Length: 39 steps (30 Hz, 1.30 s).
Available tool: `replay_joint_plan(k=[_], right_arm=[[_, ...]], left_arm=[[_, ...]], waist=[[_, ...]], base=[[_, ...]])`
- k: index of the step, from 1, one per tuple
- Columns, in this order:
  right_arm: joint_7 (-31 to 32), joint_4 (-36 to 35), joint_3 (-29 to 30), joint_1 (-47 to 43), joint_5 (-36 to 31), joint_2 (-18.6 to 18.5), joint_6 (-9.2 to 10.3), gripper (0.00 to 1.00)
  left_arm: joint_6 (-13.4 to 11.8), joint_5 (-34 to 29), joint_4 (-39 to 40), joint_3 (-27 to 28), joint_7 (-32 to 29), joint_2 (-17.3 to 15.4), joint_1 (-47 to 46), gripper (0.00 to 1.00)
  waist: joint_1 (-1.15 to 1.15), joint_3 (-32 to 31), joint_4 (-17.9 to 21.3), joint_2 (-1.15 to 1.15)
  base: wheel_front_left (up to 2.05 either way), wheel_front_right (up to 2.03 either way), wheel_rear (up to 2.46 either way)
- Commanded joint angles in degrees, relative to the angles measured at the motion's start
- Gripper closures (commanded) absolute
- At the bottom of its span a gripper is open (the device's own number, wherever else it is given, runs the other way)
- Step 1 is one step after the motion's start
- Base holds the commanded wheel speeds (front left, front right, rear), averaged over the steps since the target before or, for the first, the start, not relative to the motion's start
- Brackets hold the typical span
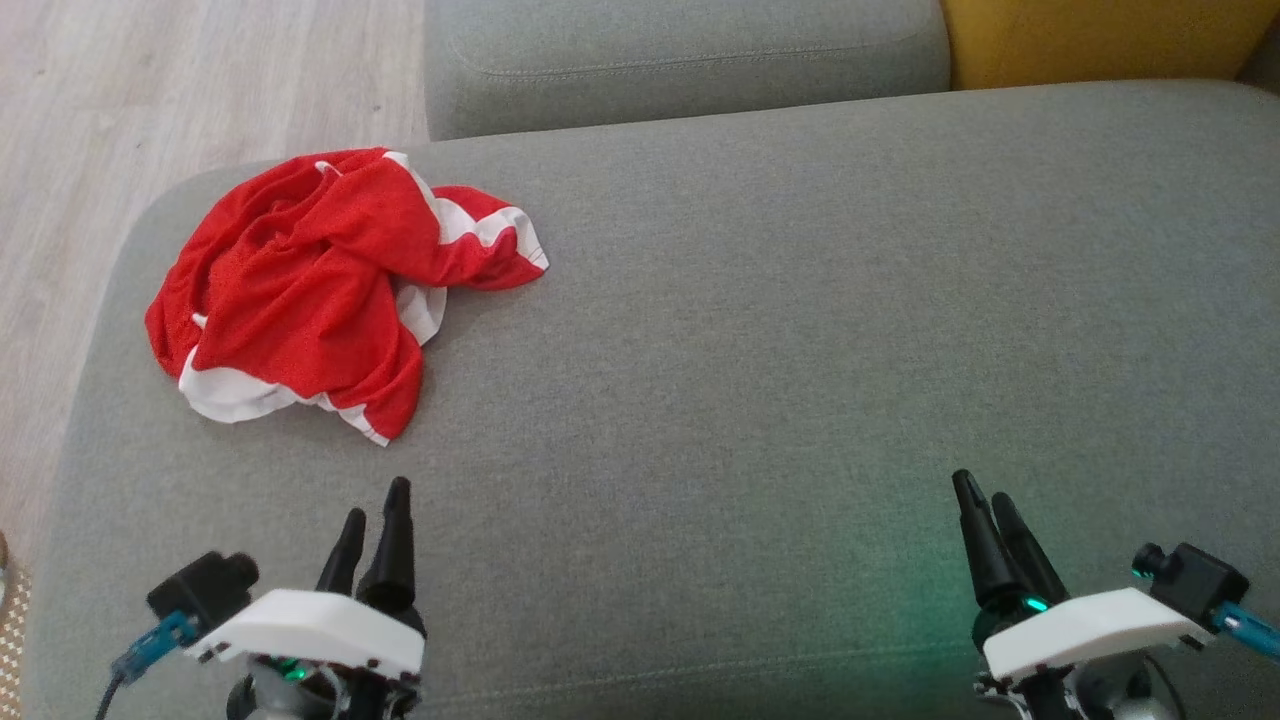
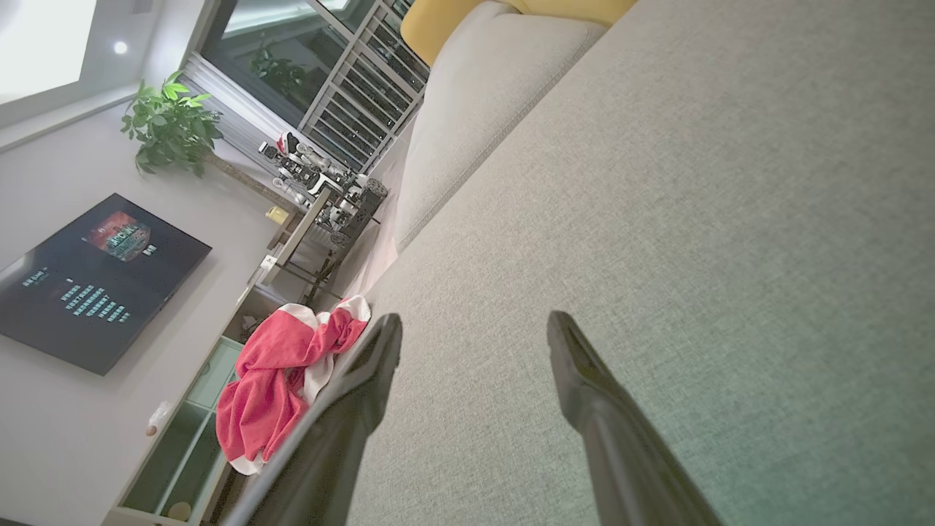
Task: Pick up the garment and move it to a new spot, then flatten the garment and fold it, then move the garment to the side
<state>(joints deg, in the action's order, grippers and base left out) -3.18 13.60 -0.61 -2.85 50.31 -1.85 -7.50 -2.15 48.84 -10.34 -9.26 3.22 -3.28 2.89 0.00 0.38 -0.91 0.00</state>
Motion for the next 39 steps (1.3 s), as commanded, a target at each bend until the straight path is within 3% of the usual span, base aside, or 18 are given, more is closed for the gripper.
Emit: replay_joint_plan(k=[1,39], right_arm=[[-1.0,-2.9,-1.2,2.7,-2.4,-0.5,0.0,0.0],[-7.5,-10.9,-3.1,4.1,-29.5,-0.8,0.01,0.0]], left_arm=[[-1.0,-2.9,2.9,-0.3,1.1,-1.2,-3.5,0.0],[-15.9,-30.1,12.4,-15.2,7.4,-8.4,-8.6,0.0]], waist=[[0.0,0.0,-0.1,0.0],[0.0,0.0,-0.8,0.0]], base=[[0.0,0.0,0.0],[0.0,0.0,0.0]])
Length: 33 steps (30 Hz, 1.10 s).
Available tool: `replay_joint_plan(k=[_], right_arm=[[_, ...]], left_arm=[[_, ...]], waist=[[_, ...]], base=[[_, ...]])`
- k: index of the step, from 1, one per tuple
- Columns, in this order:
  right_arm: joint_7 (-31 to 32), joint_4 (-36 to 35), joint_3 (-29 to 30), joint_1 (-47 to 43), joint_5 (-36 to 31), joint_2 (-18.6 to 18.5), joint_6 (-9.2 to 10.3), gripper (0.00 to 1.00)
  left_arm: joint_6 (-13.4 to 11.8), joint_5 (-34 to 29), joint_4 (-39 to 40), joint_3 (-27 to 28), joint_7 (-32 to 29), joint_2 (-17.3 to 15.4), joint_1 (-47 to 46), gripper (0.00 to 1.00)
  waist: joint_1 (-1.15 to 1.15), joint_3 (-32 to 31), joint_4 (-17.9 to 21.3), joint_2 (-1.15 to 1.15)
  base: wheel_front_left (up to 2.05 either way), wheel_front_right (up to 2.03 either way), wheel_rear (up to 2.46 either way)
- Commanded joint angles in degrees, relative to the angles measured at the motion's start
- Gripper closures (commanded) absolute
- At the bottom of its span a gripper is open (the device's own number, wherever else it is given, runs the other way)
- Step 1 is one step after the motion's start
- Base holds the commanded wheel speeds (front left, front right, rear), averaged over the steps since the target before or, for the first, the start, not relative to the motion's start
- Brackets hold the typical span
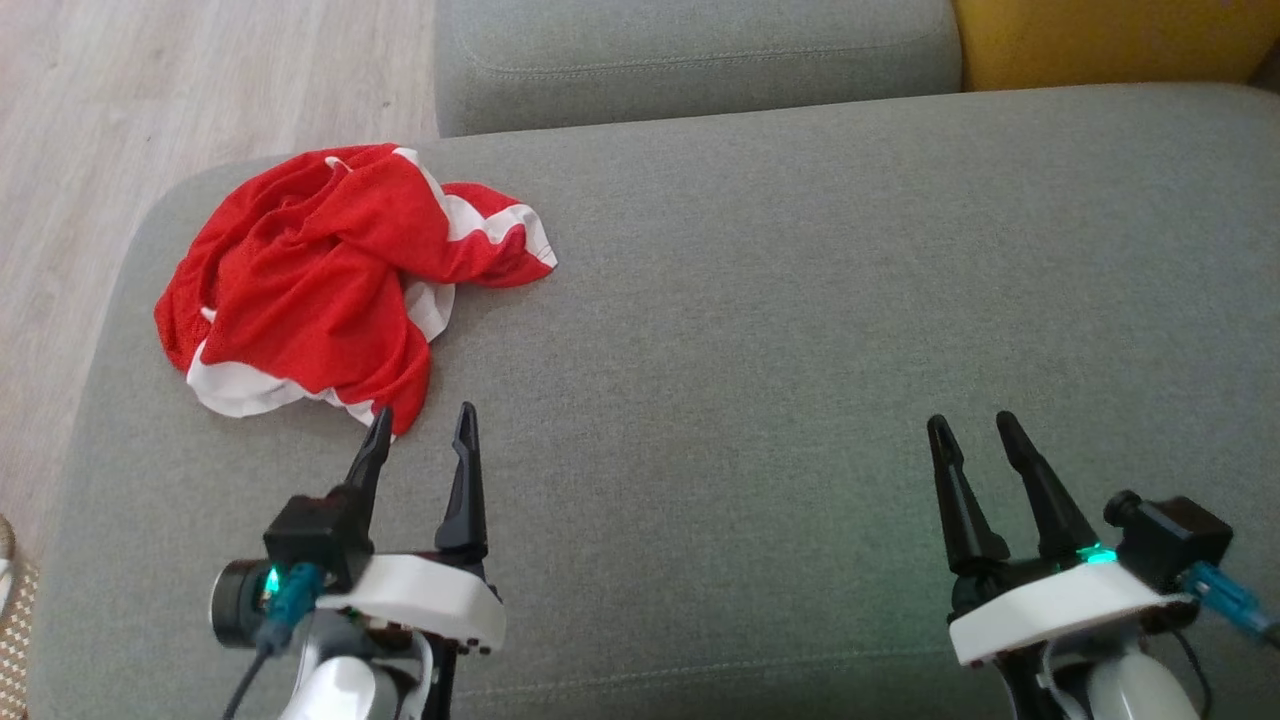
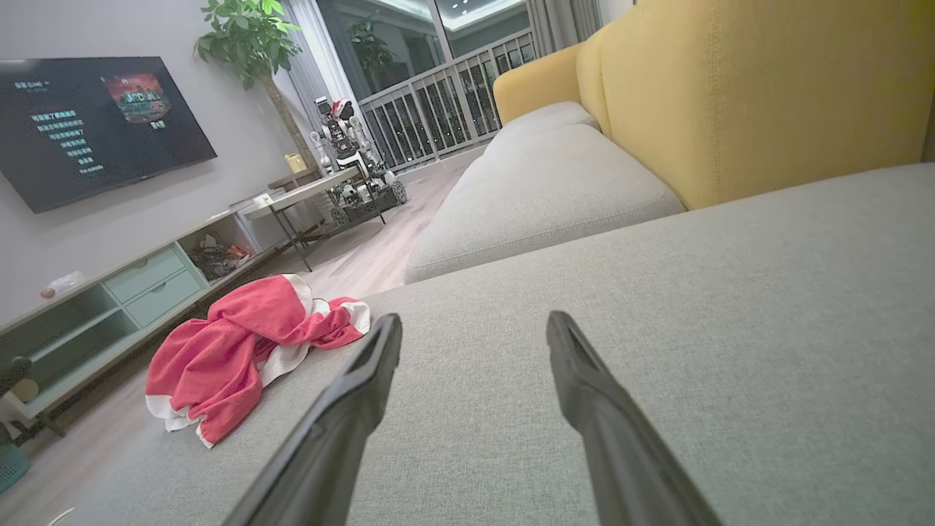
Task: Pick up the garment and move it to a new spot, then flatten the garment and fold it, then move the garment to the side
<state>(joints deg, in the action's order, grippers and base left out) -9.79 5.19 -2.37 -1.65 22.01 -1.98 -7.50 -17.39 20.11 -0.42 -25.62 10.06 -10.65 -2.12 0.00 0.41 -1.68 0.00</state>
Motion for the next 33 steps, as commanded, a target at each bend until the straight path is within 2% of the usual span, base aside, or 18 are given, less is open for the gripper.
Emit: replay_joint_plan(k=[1,8,14,27,33], right_arm=[[-1.0,-2.7,-1.4,3.0,-2.0,-0.7,0.01,0.0],[-2.2,-4.0,-2.4,3.2,-6.9,-0.7,0.01,0.0],[-3.0,-4.8,-3.1,3.3,-10.5,-0.8,0.01,0.0],[-5.2,-5.8,-4.5,3.3,-19.6,-0.9,0.01,0.0],[-5.2,-5.4,-4.0,3.2,-19.2,-0.9,0.01,0.0]], left_arm=[[-1.0,-2.0,2.7,0.9,0.8,-1.2,-3.7,0.0],[-3.4,-5.8,3.7,-0.2,1.9,-1.5,-3.9,0.0],[-3.7,-7.2,4.2,1.0,2.8,-0.6,-3.5,0.0],[-0.5,-15.1,3.9,4.4,4.9,2.6,-1.8,0.0],[2.3,-15.3,1.3,6.1,4.9,4.1,-1.2,0.0]], waist=[[0.0,0.0,0.0,0.0],[0.0,0.0,0.0,0.0],[0.0,0.0,-0.1,0.0],[0.0,-0.3,-0.4,0.0],[0.0,-0.4,-0.4,0.0]], base=[[0.0,0.0,0.0],[0.0,0.0,0.0],[0.0,0.0,0.0],[0.0,0.0,0.0],[0.0,0.0,0.0]])
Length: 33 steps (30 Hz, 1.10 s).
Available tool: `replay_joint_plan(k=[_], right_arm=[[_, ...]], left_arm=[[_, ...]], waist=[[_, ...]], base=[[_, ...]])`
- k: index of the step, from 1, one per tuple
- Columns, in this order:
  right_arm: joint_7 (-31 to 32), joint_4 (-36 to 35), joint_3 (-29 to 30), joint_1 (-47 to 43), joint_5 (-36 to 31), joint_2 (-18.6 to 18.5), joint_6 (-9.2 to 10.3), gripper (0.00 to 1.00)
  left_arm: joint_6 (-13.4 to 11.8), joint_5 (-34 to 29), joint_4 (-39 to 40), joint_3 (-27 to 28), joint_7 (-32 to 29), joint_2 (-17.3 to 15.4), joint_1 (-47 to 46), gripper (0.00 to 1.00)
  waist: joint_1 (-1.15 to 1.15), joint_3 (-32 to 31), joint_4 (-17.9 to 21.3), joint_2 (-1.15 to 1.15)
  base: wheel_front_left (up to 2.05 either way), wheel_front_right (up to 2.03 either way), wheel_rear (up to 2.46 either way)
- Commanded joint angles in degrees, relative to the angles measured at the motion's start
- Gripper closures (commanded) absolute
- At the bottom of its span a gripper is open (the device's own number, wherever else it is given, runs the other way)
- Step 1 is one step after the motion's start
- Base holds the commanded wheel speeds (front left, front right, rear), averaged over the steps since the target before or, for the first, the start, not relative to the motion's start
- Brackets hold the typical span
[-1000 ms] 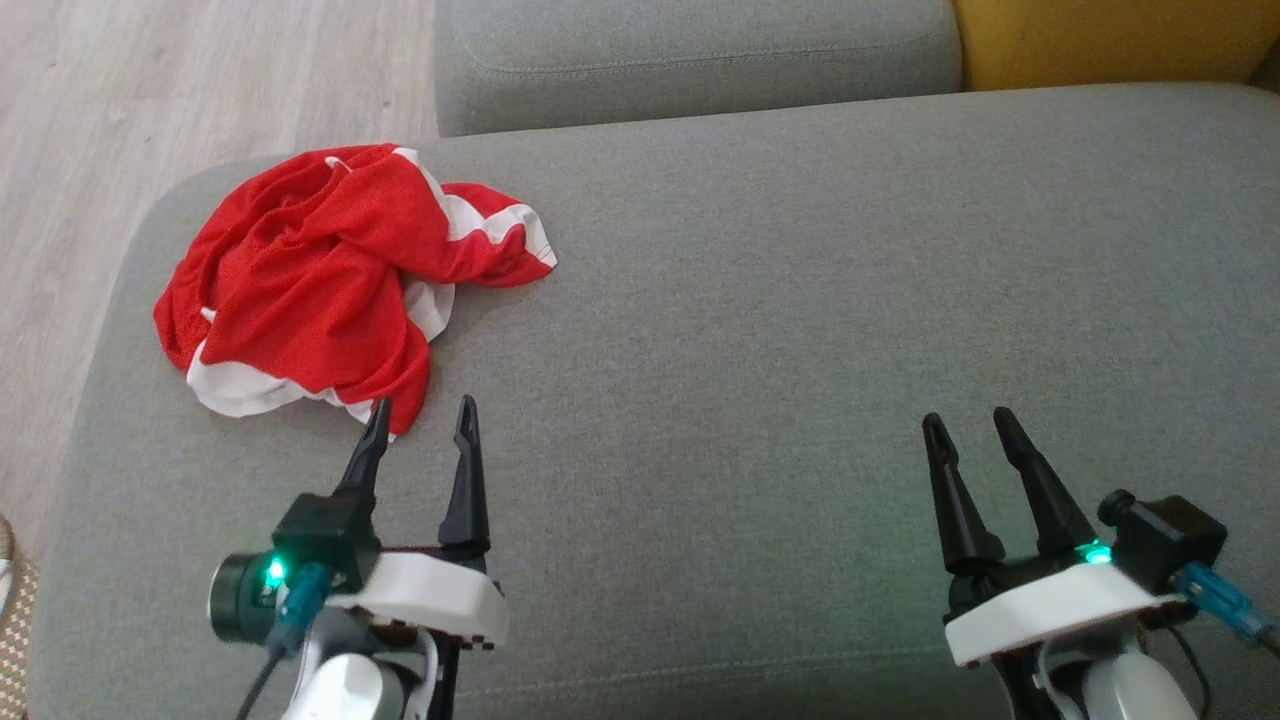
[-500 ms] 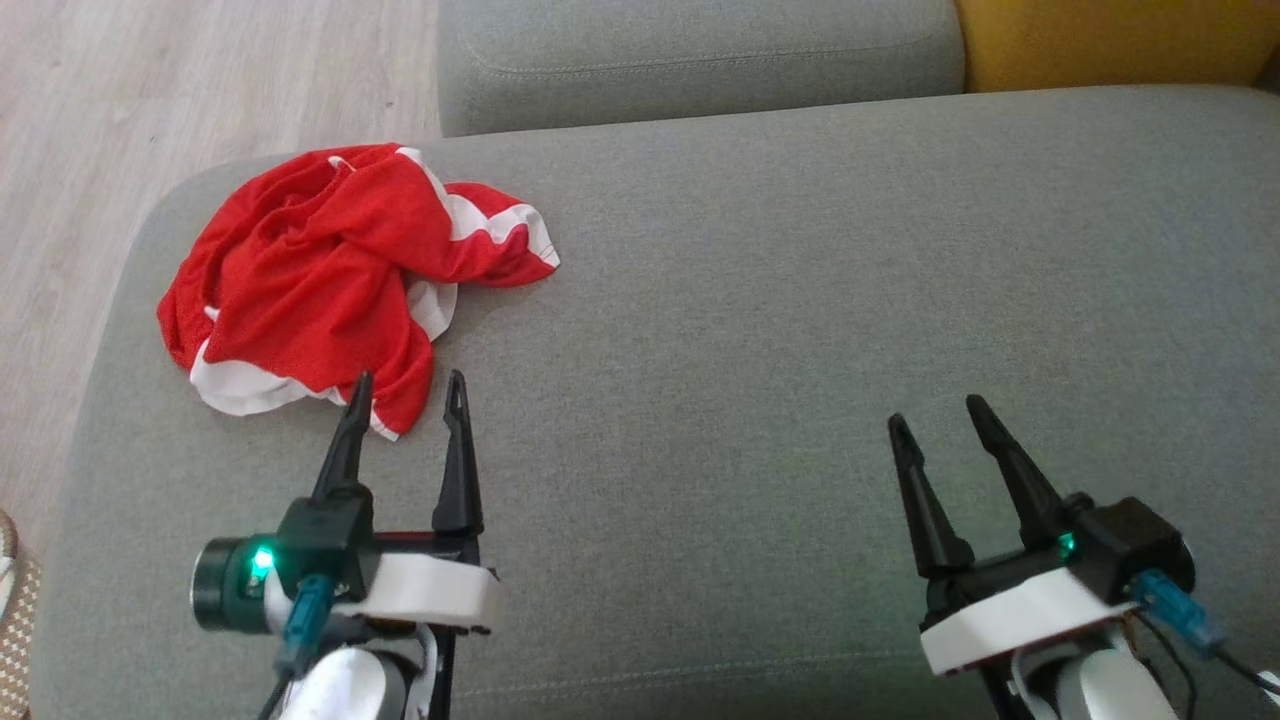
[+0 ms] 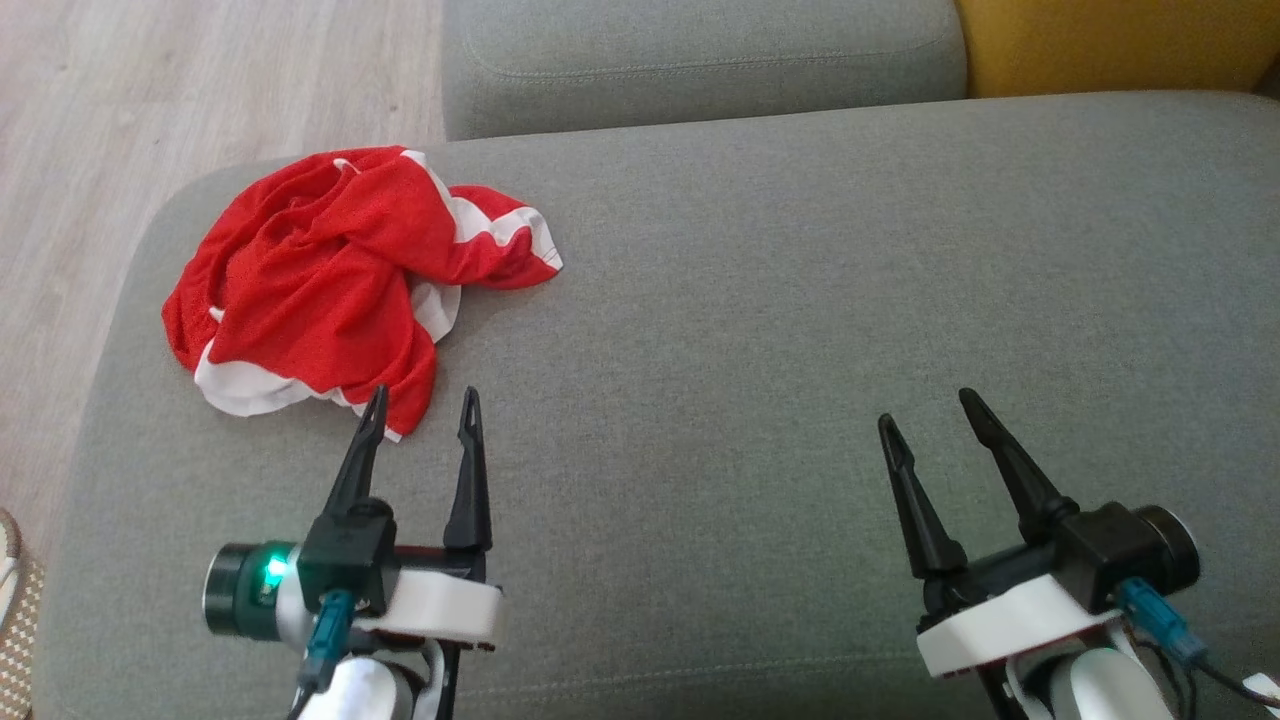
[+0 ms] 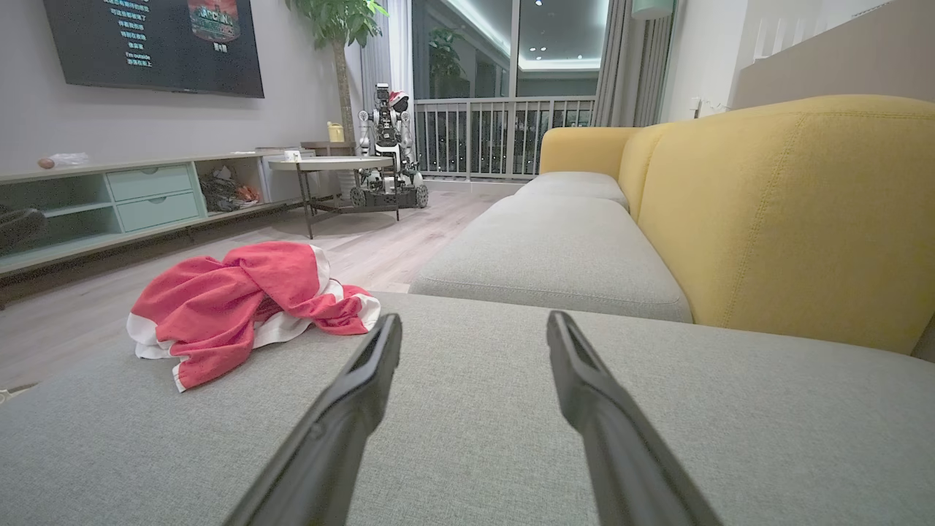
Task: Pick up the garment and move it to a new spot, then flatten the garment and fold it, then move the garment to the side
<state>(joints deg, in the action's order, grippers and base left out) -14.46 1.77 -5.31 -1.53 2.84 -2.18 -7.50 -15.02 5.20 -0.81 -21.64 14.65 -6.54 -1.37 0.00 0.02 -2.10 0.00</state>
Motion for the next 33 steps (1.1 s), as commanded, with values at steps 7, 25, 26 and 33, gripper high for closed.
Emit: replay_joint_plan(k=[7,25,26,33], right_arm=[[-0.5,-1.7,-0.9,3.0,0.1,-0.7,0.01,0.0],[-0.5,-2.1,-1.5,2.5,-1.4,-0.7,0.01,0.0],[-0.5,-2.1,-1.5,2.5,-1.4,-0.7,0.01,0.0],[-0.5,-1.7,-1.5,3.2,-1.6,-0.7,0.01,0.0]], left_arm=[[2.1,-1.1,-0.4,3.6,0.3,1.2,-1.7,0.0],[3.1,-1.5,-0.8,5.3,0.3,3.3,-2.1,0.0],[3.1,-1.5,-0.8,5.3,0.3,3.3,-2.1,0.0],[3.1,-1.0,0.0,6.0,0.3,3.6,-2.5,0.0]], waist=[[0.0,0.0,-0.1,0.0],[0.0,2.1,-10.9,0.0],[0.0,2.1,-10.9,0.0],[0.0,4.1,-16.6,0.0]], base=[[0.0,0.0,0.0],[0.0,0.0,0.0],[0.0,0.0,0.0],[0.0,0.0,0.0]])
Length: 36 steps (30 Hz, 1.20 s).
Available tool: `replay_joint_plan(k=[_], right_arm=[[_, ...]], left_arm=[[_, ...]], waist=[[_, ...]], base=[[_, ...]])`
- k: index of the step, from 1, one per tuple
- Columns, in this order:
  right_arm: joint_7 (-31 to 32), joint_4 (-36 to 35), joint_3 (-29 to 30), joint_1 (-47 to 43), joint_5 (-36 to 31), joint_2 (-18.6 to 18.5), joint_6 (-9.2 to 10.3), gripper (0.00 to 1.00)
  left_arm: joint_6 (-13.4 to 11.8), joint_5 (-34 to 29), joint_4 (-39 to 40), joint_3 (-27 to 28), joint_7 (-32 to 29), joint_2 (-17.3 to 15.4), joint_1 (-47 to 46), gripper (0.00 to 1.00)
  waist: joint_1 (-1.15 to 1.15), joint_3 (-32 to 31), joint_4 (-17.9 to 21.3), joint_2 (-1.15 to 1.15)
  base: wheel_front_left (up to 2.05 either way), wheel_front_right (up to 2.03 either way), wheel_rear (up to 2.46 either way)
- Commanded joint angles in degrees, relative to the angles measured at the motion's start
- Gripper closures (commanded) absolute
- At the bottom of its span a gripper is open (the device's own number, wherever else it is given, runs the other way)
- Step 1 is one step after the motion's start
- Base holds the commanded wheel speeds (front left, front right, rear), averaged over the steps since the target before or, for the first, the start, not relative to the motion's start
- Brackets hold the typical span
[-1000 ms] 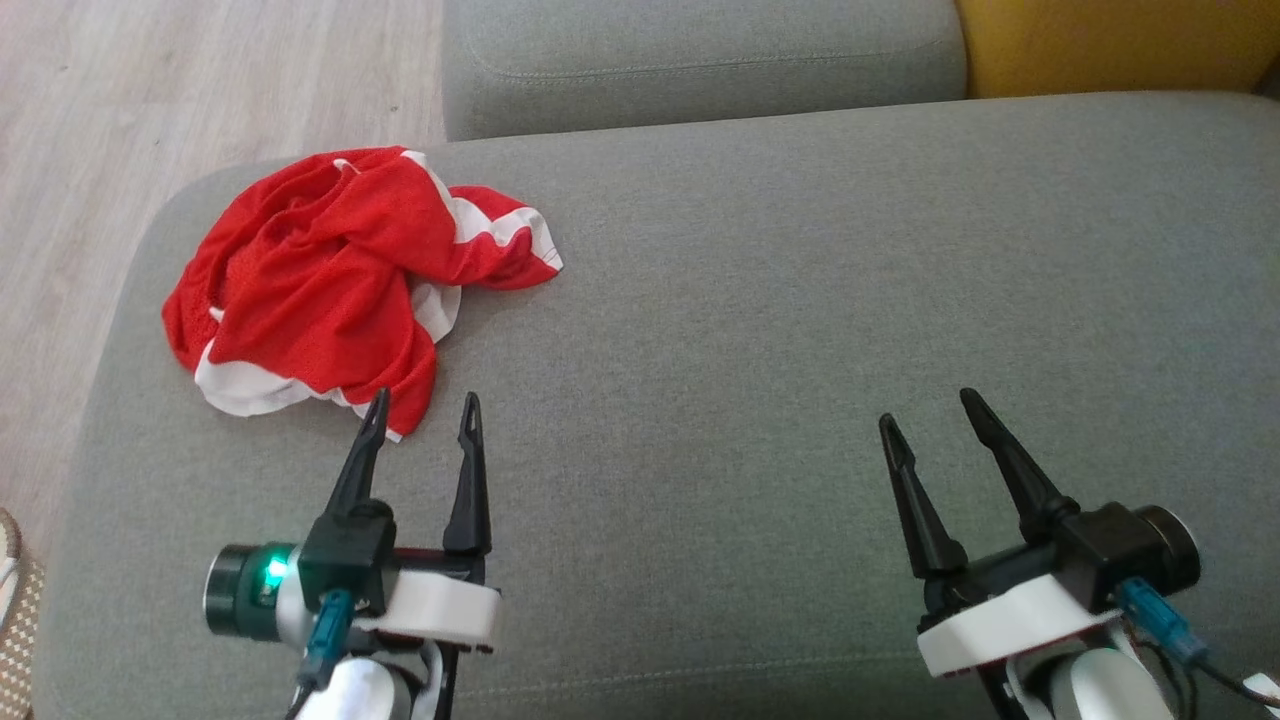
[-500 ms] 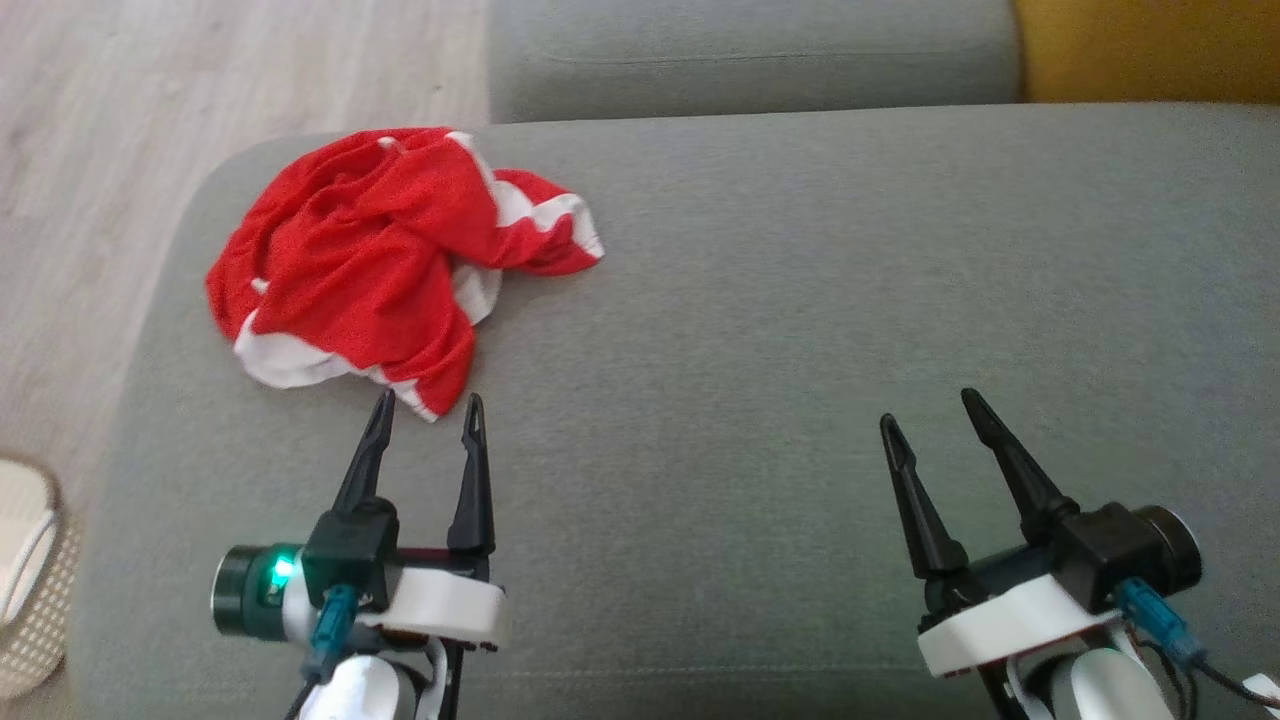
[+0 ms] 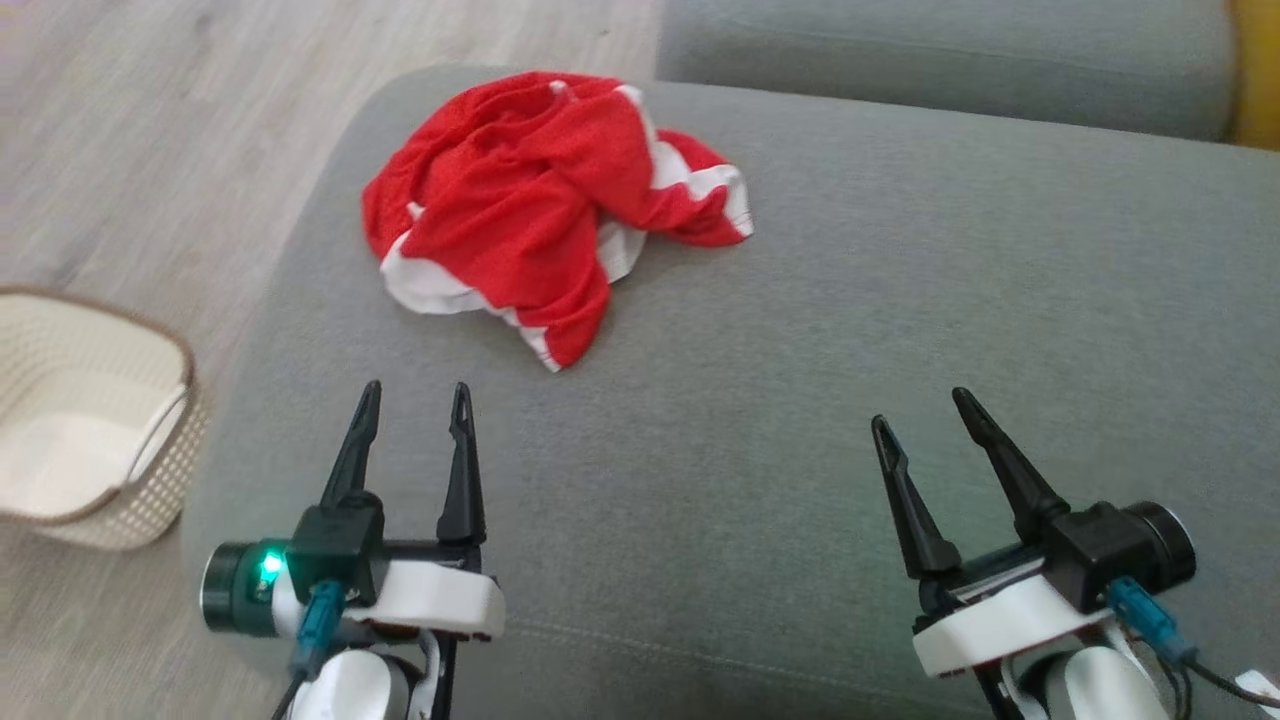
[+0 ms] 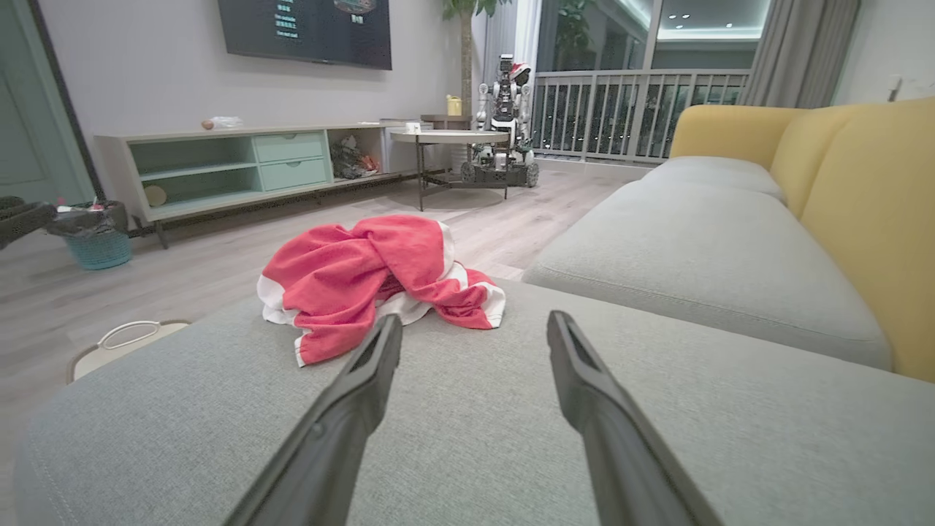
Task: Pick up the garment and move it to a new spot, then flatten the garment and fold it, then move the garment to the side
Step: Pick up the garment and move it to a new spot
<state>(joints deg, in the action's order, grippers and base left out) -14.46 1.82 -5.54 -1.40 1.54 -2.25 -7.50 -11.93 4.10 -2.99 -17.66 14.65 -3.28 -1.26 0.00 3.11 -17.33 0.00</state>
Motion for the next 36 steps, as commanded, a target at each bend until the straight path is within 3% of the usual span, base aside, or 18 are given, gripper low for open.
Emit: replay_joint_plan(k=[1,6,9,13,19,23,31,36], right_arm=[[-0.5,-1.7,-1.3,3.2,-0.4,-0.6,0.01,0.0],[-0.5,-1.7,-1.7,4.0,-1.0,-0.6,0.01,0.0],[-0.5,-1.7,-2.0,4.6,-1.5,-0.6,0.01,0.0],[-0.5,-1.7,-2.0,5.6,-2.5,-0.6,0.01,0.0],[-0.5,-2.3,-2.1,8.0,-3.6,-0.6,0.01,0.0],[-0.5,-2.3,-2.9,9.9,-4.0,-0.6,0.01,0.0],[-0.5,-2.6,-3.2,12.8,-3.7,-0.6,0.01,0.0],[-0.5,-2.9,-3.8,14.0,-3.1,-0.6,0.01,0.0]], left_arm=[[0.0,0.1,2.3,2.1,0.3,0.3,-2.7,0.0],[0.1,1.0,3.2,2.9,0.3,0.4,-3.4,0.0],[1.4,2.4,4.2,4.1,0.3,0.4,-6.4,0.0],[6.5,3.1,3.4,6.0,0.3,-0.2,-14.5,0.0],[14.7,6.5,-8.0,8.1,-2.0,-4.0,-32.6,0.0],[17.4,8.7,-15.8,8.3,-7.9,-6.5,-45.3,0.0],[19.3,13.6,-31.7,3.8,-22.4,-10.9,-59.4,0.0],[19.3,12.9,-39.7,1.8,-26.8,-15.0,-64.2,0.0]], waist=[[0.0,1.2,-1.8,0.0],[0.0,2.7,-2.5,0.0],[0.0,3.9,-1.9,0.0],[0.0,6.5,-0.2,0.0],[0.0,12.6,3.7,0.0],[0.0,16.7,6.6,0.0],[0.0,21.4,12.1,0.0],[0.0,23.1,15.0,0.0]], base=[[0.0,0.0,0.0],[0.0,0.0,0.0],[0.0,0.0,0.0],[0.0,0.0,0.0],[0.0,0.0,0.0],[0.0,0.0,0.0],[0.0,0.0,0.0],[0.0,0.0,0.0]])
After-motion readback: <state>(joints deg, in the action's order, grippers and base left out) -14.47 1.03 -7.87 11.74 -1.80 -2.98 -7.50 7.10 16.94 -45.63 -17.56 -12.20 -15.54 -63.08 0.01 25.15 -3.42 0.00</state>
